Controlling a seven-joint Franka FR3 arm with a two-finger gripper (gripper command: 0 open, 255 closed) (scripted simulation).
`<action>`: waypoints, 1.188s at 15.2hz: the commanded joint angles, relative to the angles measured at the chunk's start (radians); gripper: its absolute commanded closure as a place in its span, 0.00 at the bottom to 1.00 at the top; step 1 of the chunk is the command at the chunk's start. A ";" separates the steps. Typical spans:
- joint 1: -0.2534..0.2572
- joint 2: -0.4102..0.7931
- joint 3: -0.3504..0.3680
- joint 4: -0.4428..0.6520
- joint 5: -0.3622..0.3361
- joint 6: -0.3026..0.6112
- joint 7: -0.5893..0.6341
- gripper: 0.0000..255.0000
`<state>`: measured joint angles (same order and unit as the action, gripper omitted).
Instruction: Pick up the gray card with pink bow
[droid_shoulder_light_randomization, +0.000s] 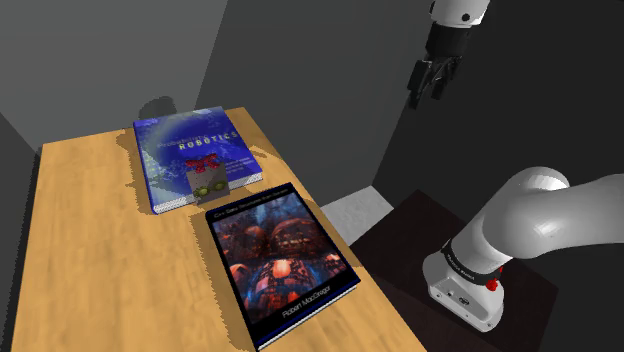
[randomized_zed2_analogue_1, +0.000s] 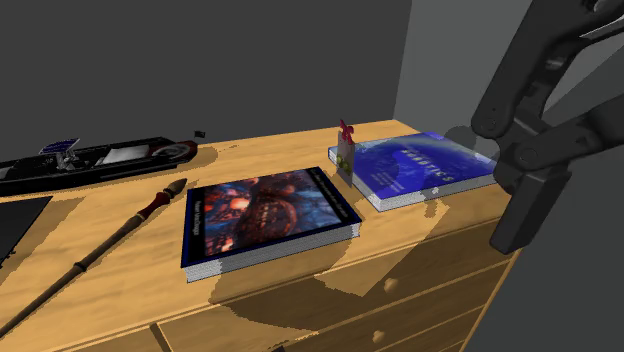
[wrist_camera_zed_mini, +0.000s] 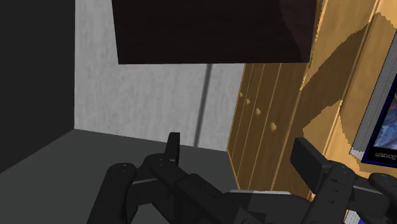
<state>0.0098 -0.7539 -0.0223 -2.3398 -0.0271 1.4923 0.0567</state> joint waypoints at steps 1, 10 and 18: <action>0.000 0.000 0.000 0.000 0.000 0.000 0.000 0.00; 0.073 0.038 0.151 -0.122 0.127 0.290 0.156 0.00; 0.121 0.171 0.301 -0.140 0.190 0.567 0.292 0.00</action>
<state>0.1280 -0.6022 0.2622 -2.4780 0.1591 2.0194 0.3344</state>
